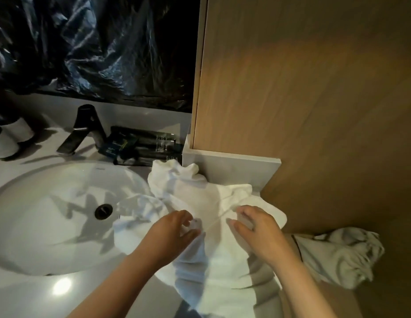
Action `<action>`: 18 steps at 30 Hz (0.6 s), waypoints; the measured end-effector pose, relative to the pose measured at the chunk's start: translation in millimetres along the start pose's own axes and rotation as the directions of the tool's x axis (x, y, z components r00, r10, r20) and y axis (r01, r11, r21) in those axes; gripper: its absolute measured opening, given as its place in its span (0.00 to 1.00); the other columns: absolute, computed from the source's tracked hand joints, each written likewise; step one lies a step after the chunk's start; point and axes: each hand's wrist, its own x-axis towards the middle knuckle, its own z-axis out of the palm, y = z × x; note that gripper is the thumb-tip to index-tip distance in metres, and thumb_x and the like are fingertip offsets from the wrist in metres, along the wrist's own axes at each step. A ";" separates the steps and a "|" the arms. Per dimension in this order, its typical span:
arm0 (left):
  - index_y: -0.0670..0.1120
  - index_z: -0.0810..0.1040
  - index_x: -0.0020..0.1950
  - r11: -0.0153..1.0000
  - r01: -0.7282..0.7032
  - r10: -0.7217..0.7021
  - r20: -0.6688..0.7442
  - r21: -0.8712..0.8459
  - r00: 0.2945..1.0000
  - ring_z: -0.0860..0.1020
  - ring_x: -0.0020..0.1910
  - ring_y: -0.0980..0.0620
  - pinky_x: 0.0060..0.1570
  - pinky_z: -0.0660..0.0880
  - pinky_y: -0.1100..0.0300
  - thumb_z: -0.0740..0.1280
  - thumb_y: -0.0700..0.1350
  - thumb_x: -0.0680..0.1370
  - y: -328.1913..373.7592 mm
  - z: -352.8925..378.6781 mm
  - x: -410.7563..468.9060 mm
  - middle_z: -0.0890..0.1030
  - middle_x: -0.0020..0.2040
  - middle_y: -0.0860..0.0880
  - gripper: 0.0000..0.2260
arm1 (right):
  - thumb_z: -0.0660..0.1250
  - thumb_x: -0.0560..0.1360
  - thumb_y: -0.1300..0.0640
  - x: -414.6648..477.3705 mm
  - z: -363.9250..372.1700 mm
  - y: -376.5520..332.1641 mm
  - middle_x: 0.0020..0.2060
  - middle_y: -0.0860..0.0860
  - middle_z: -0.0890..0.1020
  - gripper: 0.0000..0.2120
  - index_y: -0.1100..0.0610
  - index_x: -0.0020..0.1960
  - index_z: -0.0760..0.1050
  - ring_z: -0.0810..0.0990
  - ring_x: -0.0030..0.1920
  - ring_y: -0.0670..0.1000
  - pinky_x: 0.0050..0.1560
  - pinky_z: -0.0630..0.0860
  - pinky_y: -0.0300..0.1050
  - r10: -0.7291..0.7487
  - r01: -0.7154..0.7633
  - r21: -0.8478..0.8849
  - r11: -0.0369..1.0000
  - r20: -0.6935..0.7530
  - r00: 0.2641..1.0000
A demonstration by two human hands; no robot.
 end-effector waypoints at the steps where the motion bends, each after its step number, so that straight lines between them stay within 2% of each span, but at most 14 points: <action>1: 0.50 0.76 0.61 1.000 -0.006 0.006 0.020 -0.009 1.000 0.79 0.50 0.57 0.52 0.76 0.62 0.66 0.56 0.77 -0.5 0.9 0.7 0.81 0.54 0.55 0.16 | 0.68 0.77 0.48 2.5 2.2 -4.3 0.63 0.46 0.77 0.20 0.52 0.67 0.74 0.73 0.65 0.46 0.65 0.67 0.37 -0.010 0.010 0.012 1.000 0.009 1.000; 4: 0.51 0.78 0.61 0.996 -0.006 0.011 0.060 -0.087 0.998 0.78 0.46 0.59 0.49 0.74 0.67 0.65 0.55 0.78 -2.2 4.7 1.5 0.82 0.53 0.55 0.14 | 0.72 0.74 0.46 14.1 5.8 -14.7 0.58 0.40 0.78 0.20 0.48 0.64 0.76 0.76 0.60 0.44 0.63 0.72 0.40 -0.031 0.022 0.134 0.991 0.065 0.997; 6: 0.50 0.78 0.61 0.993 -0.003 0.013 0.083 -0.120 0.996 0.76 0.44 0.61 0.44 0.70 0.74 0.65 0.54 0.79 -2.6 7.9 0.4 0.81 0.54 0.55 0.14 | 0.72 0.74 0.46 22.4 7.8 -16.8 0.52 0.41 0.78 0.20 0.47 0.64 0.76 0.77 0.55 0.45 0.60 0.74 0.42 -0.049 0.034 0.130 0.991 0.107 0.993; 8: 0.50 0.78 0.60 0.993 0.019 -0.008 0.092 -0.121 0.996 0.76 0.44 0.60 0.43 0.69 0.72 0.65 0.54 0.79 -3.6 10.6 -0.2 0.81 0.52 0.55 0.13 | 0.71 0.74 0.46 29.0 11.5 -16.4 0.44 0.42 0.75 0.21 0.47 0.66 0.75 0.77 0.49 0.45 0.57 0.74 0.42 -0.060 0.050 0.067 0.996 0.146 0.987; 10: 0.50 0.79 0.54 0.993 0.044 -0.033 0.101 -0.110 0.994 0.76 0.42 0.58 0.42 0.70 0.68 0.66 0.54 0.78 -3.5 10.5 0.9 0.81 0.46 0.54 0.10 | 0.70 0.75 0.44 32.8 15.1 -13.9 0.41 0.42 0.74 0.22 0.47 0.67 0.74 0.75 0.44 0.42 0.51 0.73 0.38 -0.054 0.052 0.018 0.998 0.175 0.983; 12: 0.45 0.80 0.45 0.992 0.057 -0.046 0.099 -0.115 0.994 0.74 0.36 0.55 0.38 0.68 0.64 0.67 0.54 0.76 -2.7 8.8 2.9 0.80 0.39 0.50 0.12 | 0.69 0.75 0.43 33.1 17.2 -9.8 0.40 0.41 0.75 0.20 0.47 0.65 0.75 0.74 0.41 0.39 0.47 0.71 0.33 -0.051 0.046 0.034 0.998 0.186 0.981; 14: 0.40 0.78 0.40 0.990 0.059 -0.047 0.093 -0.128 0.995 0.70 0.32 0.54 0.35 0.67 0.61 0.69 0.52 0.75 -0.7 5.3 2.5 0.77 0.36 0.45 0.15 | 0.68 0.76 0.42 31.4 15.7 -7.4 0.42 0.42 0.78 0.19 0.48 0.64 0.77 0.75 0.41 0.39 0.47 0.70 0.31 -0.050 0.037 0.070 0.997 0.192 0.980; 16: 0.42 0.78 0.38 0.990 0.017 -0.009 0.057 -0.140 0.998 0.71 0.30 0.56 0.34 0.69 0.61 0.69 0.51 0.76 3.4 -0.4 0.0 0.78 0.34 0.47 0.14 | 0.67 0.76 0.42 29.6 12.1 -5.3 0.44 0.44 0.79 0.19 0.47 0.64 0.77 0.76 0.44 0.41 0.49 0.71 0.34 -0.072 0.060 0.063 0.996 0.197 0.978; 18: 0.48 0.75 0.34 0.988 -0.063 0.059 -0.028 -0.143 0.998 0.74 0.31 0.57 0.32 0.71 0.66 0.69 0.49 0.76 9.4 -8.3 -2.2 0.77 0.32 0.52 0.12 | 0.66 0.77 0.43 26.7 8.9 -4.2 0.40 0.44 0.77 0.19 0.47 0.66 0.76 0.75 0.41 0.42 0.49 0.73 0.38 -0.106 0.095 0.062 0.993 0.199 0.974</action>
